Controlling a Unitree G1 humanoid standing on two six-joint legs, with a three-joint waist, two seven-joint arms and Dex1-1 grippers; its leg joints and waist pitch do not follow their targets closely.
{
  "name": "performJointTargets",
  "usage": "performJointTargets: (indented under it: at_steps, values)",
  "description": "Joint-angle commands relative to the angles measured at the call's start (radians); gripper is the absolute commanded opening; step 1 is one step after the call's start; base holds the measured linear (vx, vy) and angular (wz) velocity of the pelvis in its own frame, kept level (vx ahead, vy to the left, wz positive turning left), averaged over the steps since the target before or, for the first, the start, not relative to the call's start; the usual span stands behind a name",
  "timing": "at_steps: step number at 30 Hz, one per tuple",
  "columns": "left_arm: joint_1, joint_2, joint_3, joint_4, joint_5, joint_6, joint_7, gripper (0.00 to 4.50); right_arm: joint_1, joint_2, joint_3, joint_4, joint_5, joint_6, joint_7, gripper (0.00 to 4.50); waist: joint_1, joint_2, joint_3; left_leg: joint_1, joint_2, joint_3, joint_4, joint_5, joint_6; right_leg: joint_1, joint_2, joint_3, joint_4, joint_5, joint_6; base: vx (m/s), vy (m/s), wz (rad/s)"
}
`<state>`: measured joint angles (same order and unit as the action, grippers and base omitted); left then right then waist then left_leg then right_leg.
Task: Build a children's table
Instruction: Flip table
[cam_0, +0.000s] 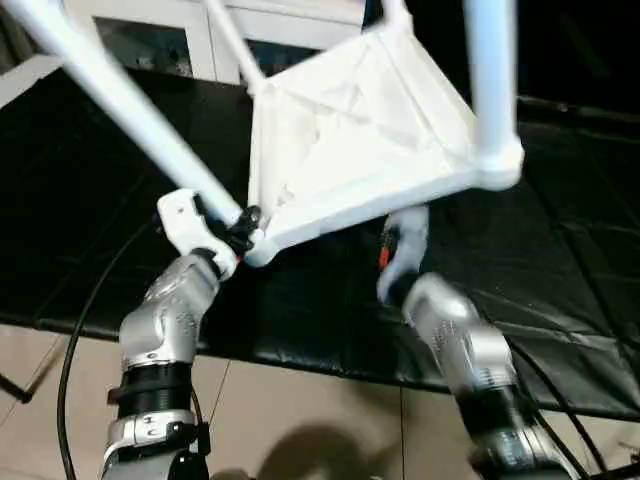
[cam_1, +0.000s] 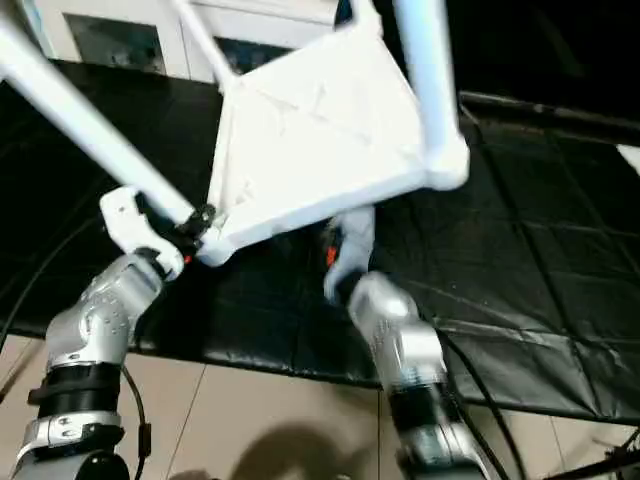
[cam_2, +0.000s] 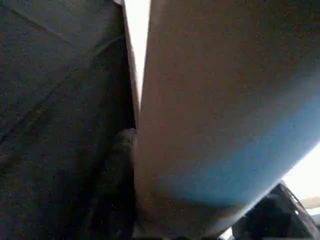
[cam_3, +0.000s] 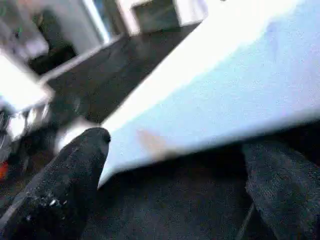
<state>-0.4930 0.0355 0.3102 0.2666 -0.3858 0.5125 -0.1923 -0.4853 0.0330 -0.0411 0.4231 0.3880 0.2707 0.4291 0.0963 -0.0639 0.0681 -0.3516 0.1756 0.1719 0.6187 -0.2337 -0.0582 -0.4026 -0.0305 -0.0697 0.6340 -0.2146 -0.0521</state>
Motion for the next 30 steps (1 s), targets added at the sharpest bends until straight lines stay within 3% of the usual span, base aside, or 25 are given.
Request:
performJointTargets:
  at_steps: [1,4,12,14,15,20,21,30]
  values:
    - [-0.006,-0.039,0.003,-0.017,-0.073,0.035,0.001,2.14,-0.029,0.012,-0.045,0.043,0.050,-0.031,0.004,4.50,-0.002,0.008,-0.078,0.004,0.064,-0.021,-0.064,0.114,0.103,0.069,-0.128,0.071,-0.045,0.162,-0.245,0.000,0.000,0.00]
    - [-0.002,-0.042,0.000,-0.026,-0.077,0.037,0.009,2.14,-0.055,0.028,-0.063,0.067,0.074,-0.041,0.013,4.50,-0.003,0.009,-0.076,0.003,0.065,-0.022,-0.066,0.105,0.103,0.070,-0.127,0.070,-0.048,0.133,-0.239,0.000,0.000,0.00]
    - [0.003,-0.067,-0.032,-0.061,-0.054,0.055,0.015,2.14,-0.248,0.084,-0.208,0.342,0.130,-0.141,-0.090,4.50,-0.004,0.012,-0.075,0.004,0.062,-0.018,-0.066,0.078,0.081,0.065,-0.124,0.071,-0.050,0.098,-0.236,0.000,0.000,0.00]
    - [0.001,-0.076,-0.040,-0.069,-0.053,0.059,0.023,2.14,-0.300,0.093,-0.253,0.412,0.171,-0.175,-0.093,4.21,-0.007,0.012,-0.078,0.005,0.063,-0.019,-0.065,0.079,0.084,0.066,-0.126,0.069,-0.046,0.108,-0.235,0.000,0.000,0.00]
    - [0.001,-0.084,-0.046,-0.073,-0.051,0.059,0.026,2.14,-0.327,0.100,-0.284,0.446,0.202,-0.186,-0.095,4.14,-0.008,0.006,-0.077,0.004,0.064,-0.017,-0.066,0.063,0.084,0.068,-0.126,0.069,-0.048,0.088,-0.234,0.000,0.000,0.00]
    - [0.001,-0.100,-0.052,-0.079,-0.052,0.058,0.036,2.14,-0.373,0.109,-0.345,0.506,0.238,-0.202,-0.108,3.70,-0.008,0.002,-0.079,0.002,0.061,-0.017,-0.063,0.083,0.099,0.066,-0.123,0.069,-0.045,0.102,-0.227,0.000,0.000,0.00]
    - [0.002,-0.106,-0.055,-0.082,-0.051,0.058,0.038,2.14,-0.395,0.111,-0.378,0.539,0.255,-0.215,-0.115,3.59,-0.008,0.004,-0.077,0.000,0.060,-0.017,-0.063,0.082,0.103,0.067,-0.125,0.069,-0.046,0.098,-0.228,0.000,0.000,0.00]
    - [0.007,-0.114,-0.068,-0.081,-0.042,0.049,0.046,2.14,-0.424,0.098,-0.398,0.599,0.268,-0.240,-0.098,2.89,-0.008,0.003,-0.078,0.001,0.060,-0.016,-0.060,0.092,0.123,0.064,-0.122,0.066,-0.047,0.077,-0.226,0.000,0.000,0.00]
